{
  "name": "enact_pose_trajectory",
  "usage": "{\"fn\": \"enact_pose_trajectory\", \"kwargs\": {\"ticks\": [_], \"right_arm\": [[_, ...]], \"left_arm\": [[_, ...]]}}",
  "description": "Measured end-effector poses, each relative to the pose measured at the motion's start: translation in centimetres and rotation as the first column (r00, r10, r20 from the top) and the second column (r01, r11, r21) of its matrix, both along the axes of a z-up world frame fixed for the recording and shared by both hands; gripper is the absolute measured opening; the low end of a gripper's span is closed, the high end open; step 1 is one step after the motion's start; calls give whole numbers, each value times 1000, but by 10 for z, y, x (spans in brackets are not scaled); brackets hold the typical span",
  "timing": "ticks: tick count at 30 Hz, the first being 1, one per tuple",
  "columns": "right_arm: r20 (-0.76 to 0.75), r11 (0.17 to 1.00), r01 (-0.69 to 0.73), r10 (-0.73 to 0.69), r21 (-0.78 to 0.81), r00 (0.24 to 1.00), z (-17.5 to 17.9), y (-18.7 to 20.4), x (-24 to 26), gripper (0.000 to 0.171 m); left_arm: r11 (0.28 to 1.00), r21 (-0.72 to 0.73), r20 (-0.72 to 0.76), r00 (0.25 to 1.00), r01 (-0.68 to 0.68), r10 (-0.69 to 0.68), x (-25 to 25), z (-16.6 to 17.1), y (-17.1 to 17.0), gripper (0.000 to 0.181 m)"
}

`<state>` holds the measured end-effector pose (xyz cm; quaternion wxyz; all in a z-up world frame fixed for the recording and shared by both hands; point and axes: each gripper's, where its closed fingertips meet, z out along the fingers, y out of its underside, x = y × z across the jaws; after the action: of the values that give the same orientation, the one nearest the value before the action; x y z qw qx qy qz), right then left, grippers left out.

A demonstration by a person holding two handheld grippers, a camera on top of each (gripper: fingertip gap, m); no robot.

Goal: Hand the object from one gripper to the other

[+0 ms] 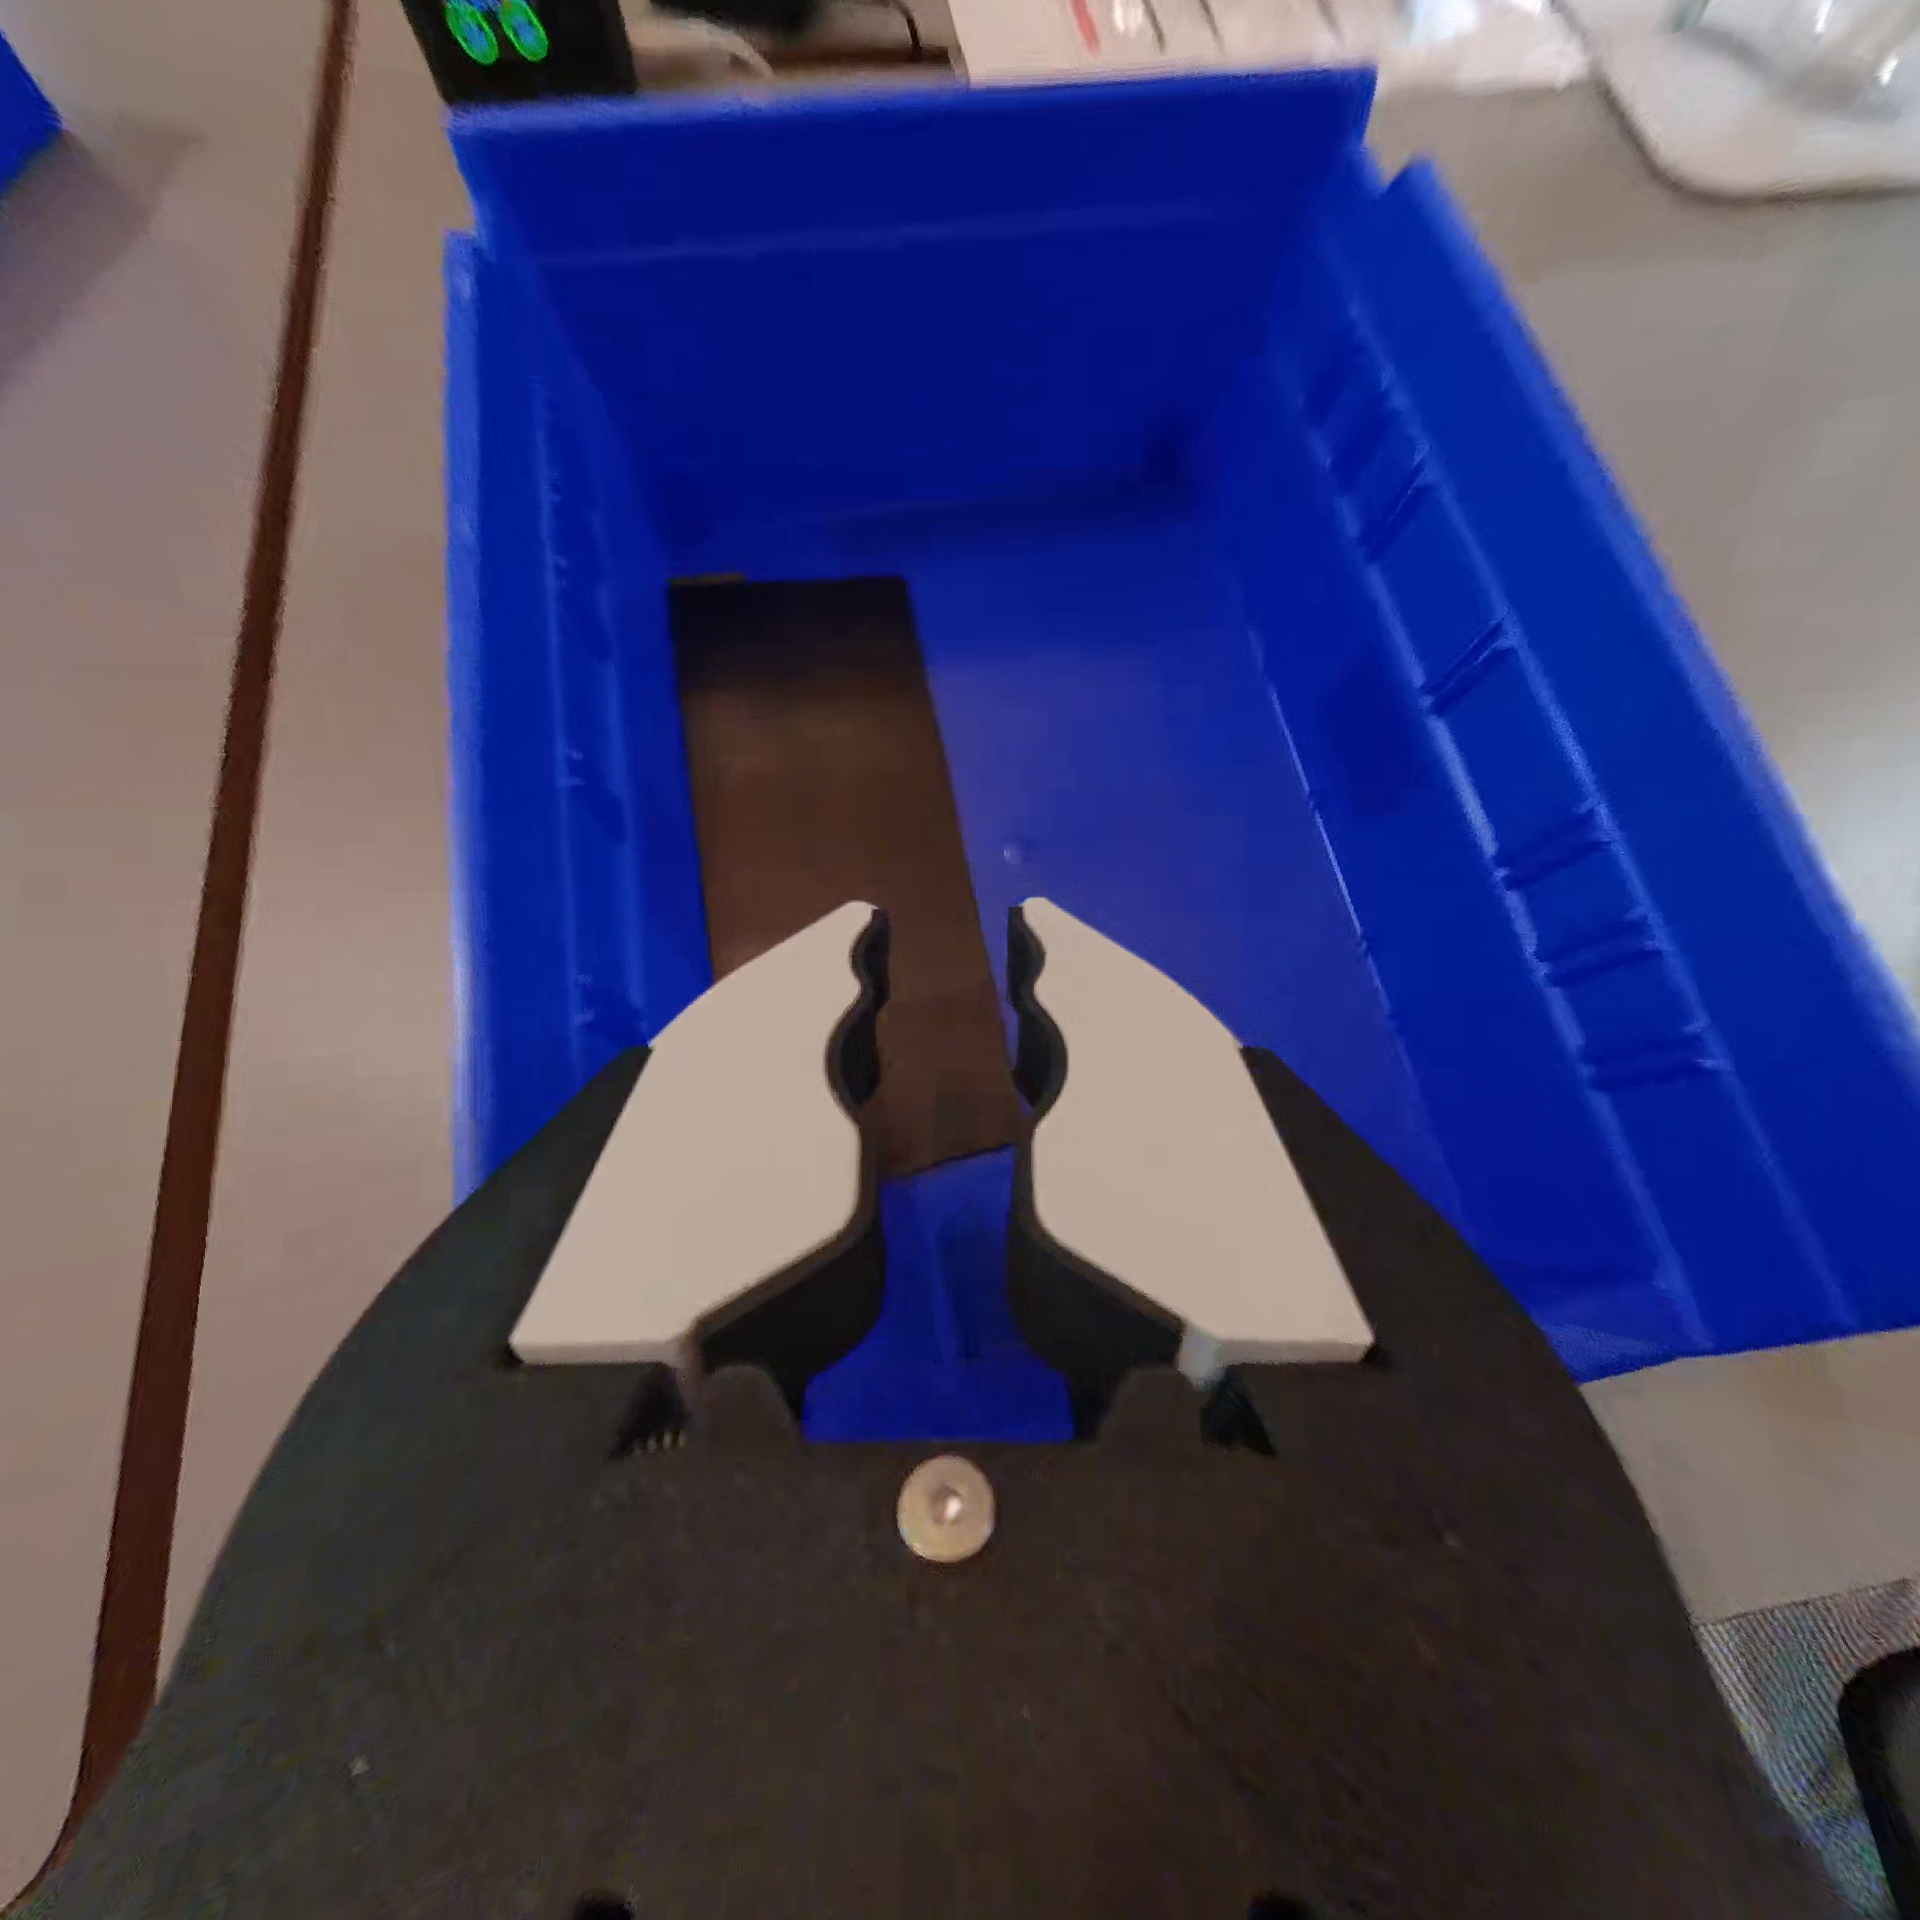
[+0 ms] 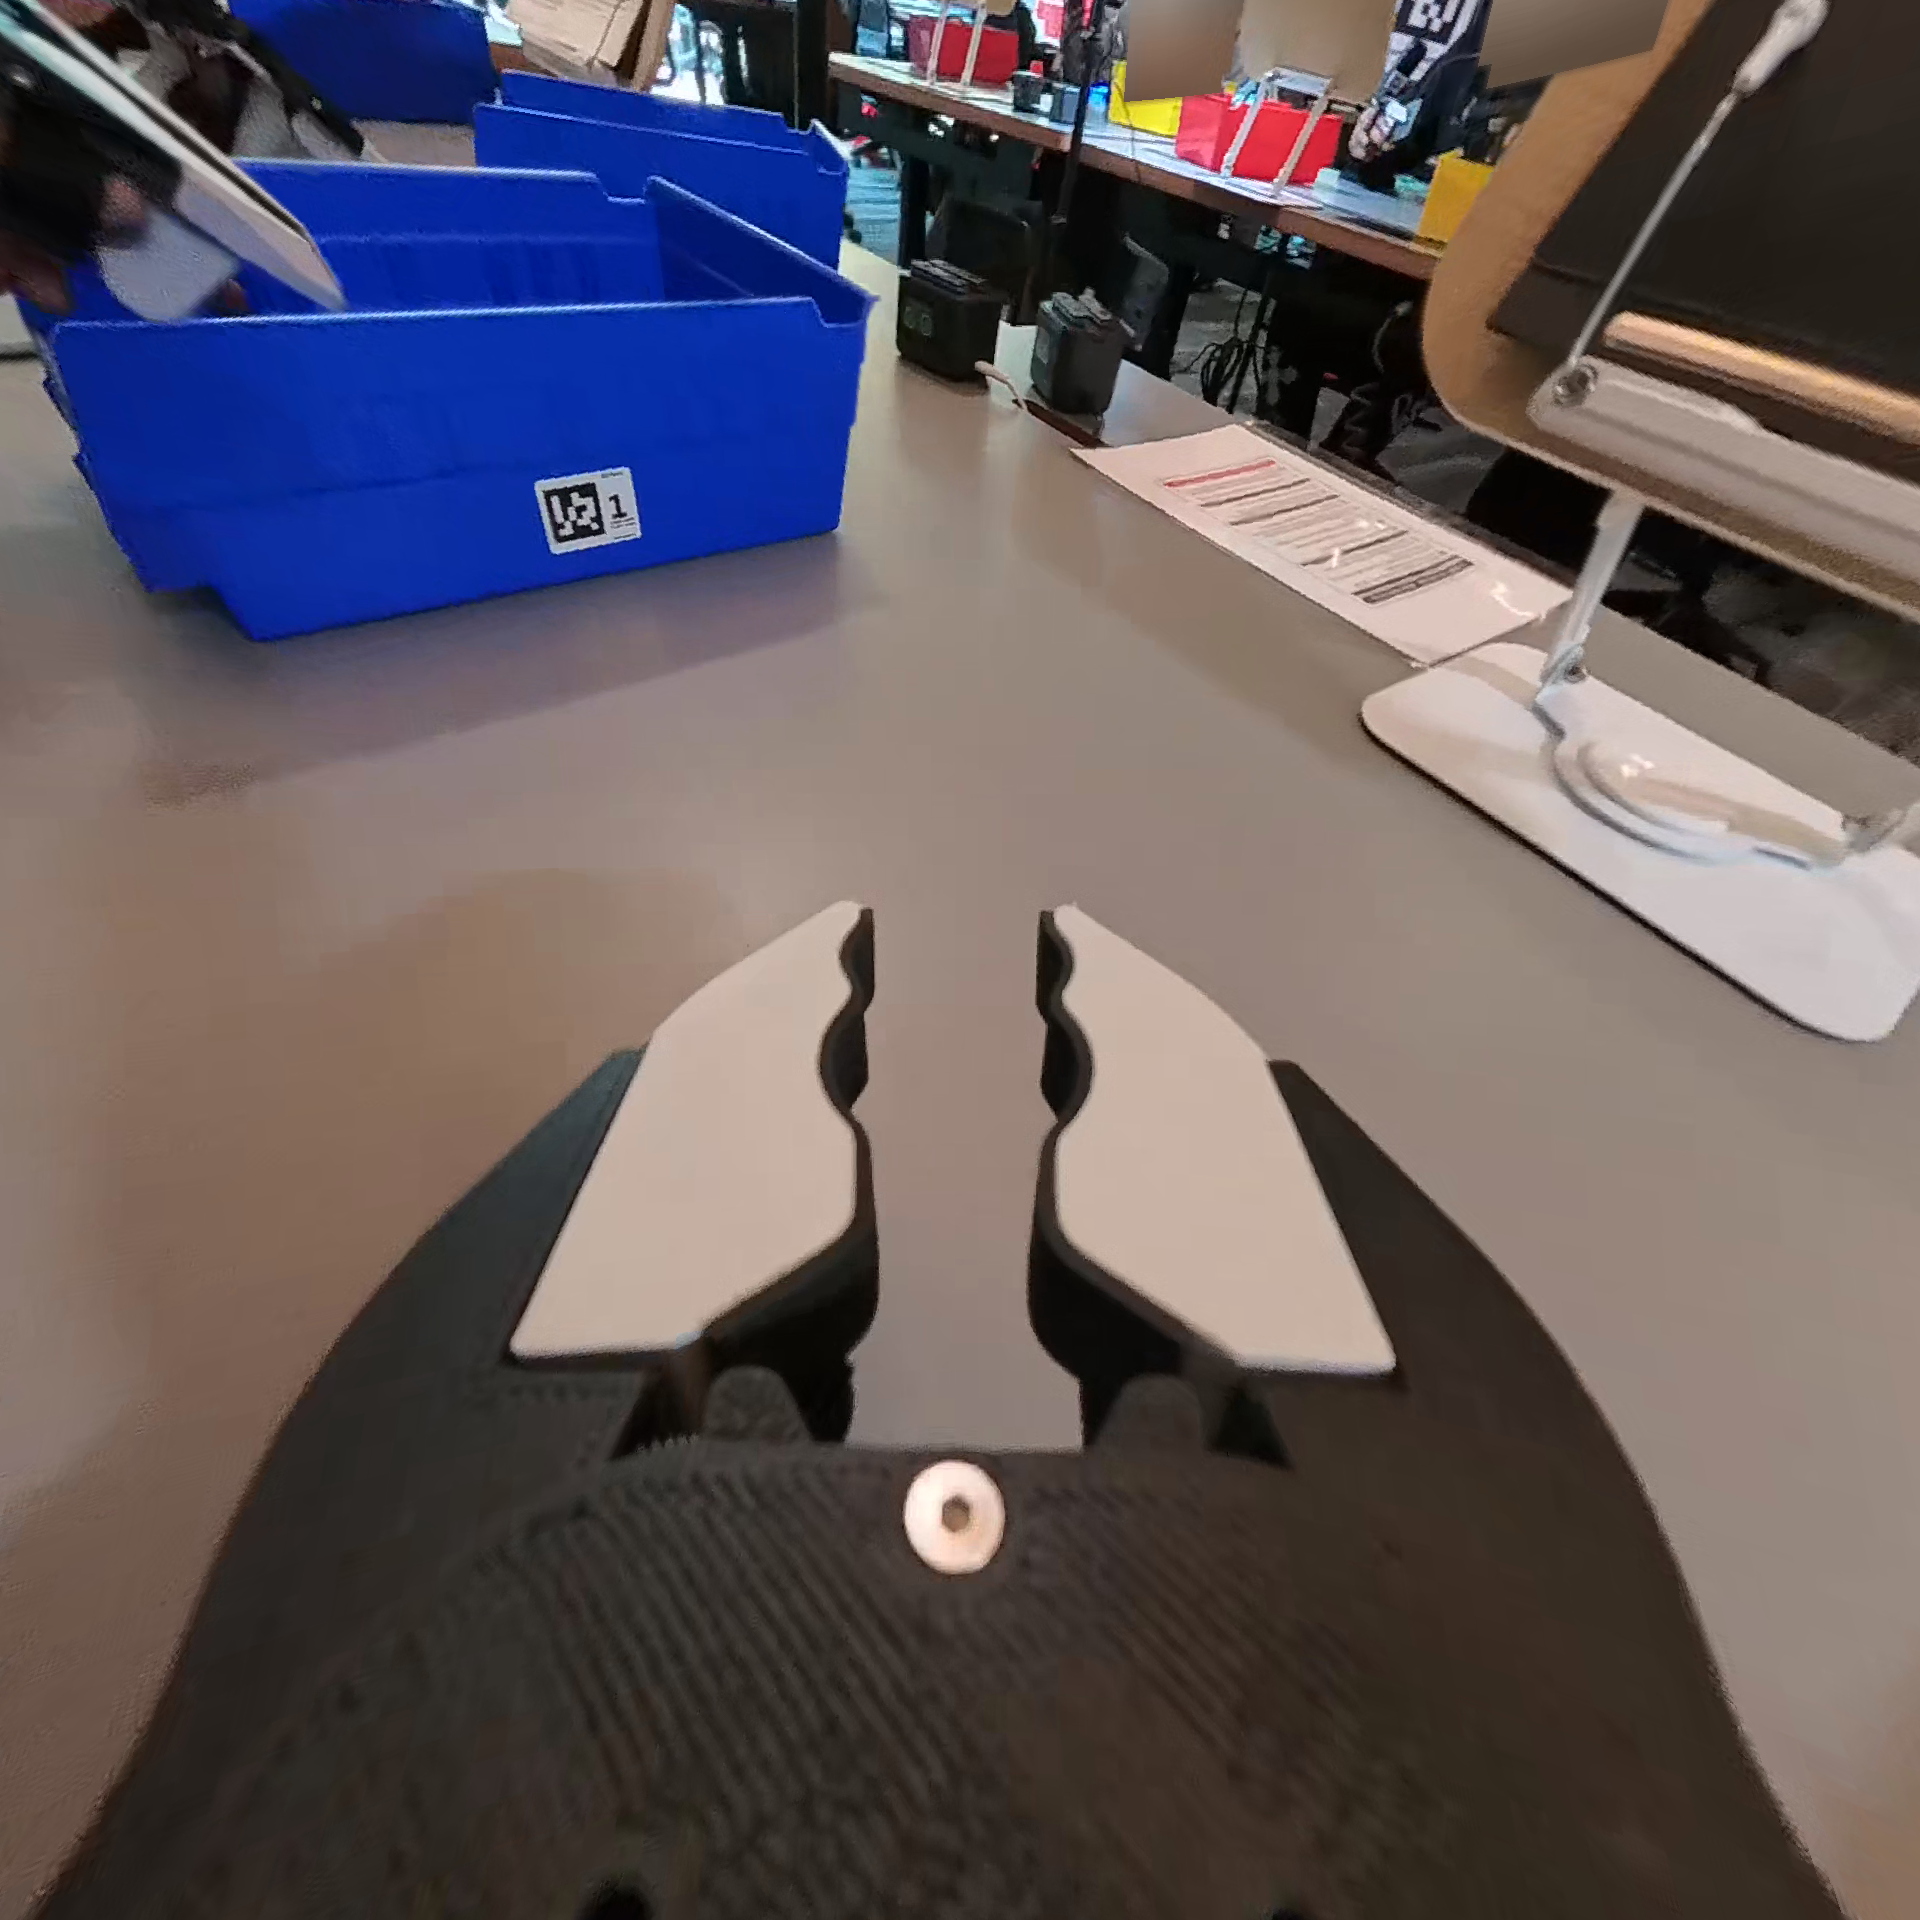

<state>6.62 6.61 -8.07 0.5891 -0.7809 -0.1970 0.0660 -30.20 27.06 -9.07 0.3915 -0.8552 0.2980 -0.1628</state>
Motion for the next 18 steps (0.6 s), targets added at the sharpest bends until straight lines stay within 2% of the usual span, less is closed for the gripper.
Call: {"fn": "enact_pose_trajectory", "kwargs": {"ticks": [2, 4, 7, 12, 15, 18], "right_arm": [[25, 1000, -16, 16, 10, 1000, 5, 2, -6, 30], [49, 999, -22, 21, 24, 999, 9, 2, -9, 30], [122, 999, -9, 3, 46, 993, 10, 0, -5, 32], [193, 997, -16, 2, 70, 981, 13, -13, 5, 33], [216, 997, -13, -5, 83, 976, 16, -22, 19, 34], [183, 995, -5, -14, 100, 983, 19, -31, 35, 33]], "left_arm": [[995, -88, -62, 997, 35, -41, 5, -20, 2, 35], [990, -138, -190, 980, 28, -54, 1, -41, 6, 47], [990, -139, -344, 938, 3, -51, -5, -53, 11, 51], [968, -251, -435, 896, -24, -90, -4, -76, 5, 55], [949, -315, -371, 918, 17, -140, 9, -76, 0, 54], [893, -430, -200, 950, 133, -238, 38, -74, -19, 44]]}}
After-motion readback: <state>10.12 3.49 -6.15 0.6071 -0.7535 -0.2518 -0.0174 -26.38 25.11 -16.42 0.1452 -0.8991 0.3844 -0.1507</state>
